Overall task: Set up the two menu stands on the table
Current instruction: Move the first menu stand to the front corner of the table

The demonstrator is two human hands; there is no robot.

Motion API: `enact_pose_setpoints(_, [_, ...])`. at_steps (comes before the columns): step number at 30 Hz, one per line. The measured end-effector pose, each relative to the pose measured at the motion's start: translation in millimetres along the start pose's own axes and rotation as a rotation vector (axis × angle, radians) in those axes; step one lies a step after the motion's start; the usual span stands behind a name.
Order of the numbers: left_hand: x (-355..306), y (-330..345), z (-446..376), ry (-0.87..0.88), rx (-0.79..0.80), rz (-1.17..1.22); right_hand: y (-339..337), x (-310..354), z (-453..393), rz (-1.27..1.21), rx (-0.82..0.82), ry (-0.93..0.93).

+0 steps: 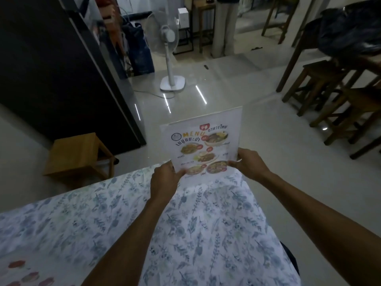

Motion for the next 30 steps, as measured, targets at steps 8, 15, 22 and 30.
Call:
enact_pose_setpoints(8, [-9.8, 22.0, -37.6, 0.002, -0.032, -0.044, 9.4, -17.7, -47.9, -0.058, -0.085, 0.039])
enact_pose_setpoints(15, [-5.6, 35.4, -62.9, -0.028, -0.069, -0.155, 26.3, -20.1, -84.5, -0.048, -0.087, 0.031])
enact_pose_setpoints(22, [4.1, 46.5, -81.4, -0.018, -0.065, -0.182, 39.3, -29.4, -106.5, -0.026, -0.069, 0.018])
enact_pose_setpoints(30, [8.5, 51.7, -94.6, 0.037, -0.088, -0.191, 44.8, -36.6, -123.8, 0.013, -0.056, -0.037])
Point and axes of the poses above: each hand's wrist, its own z-axis away from the middle knuckle, its own y-axis out of the palm, x = y × z, the point moved 2 cm from there along -z, towards the middle knuckle, and after that the axes turned 3 degrees about -x, right-handed, at the moved point
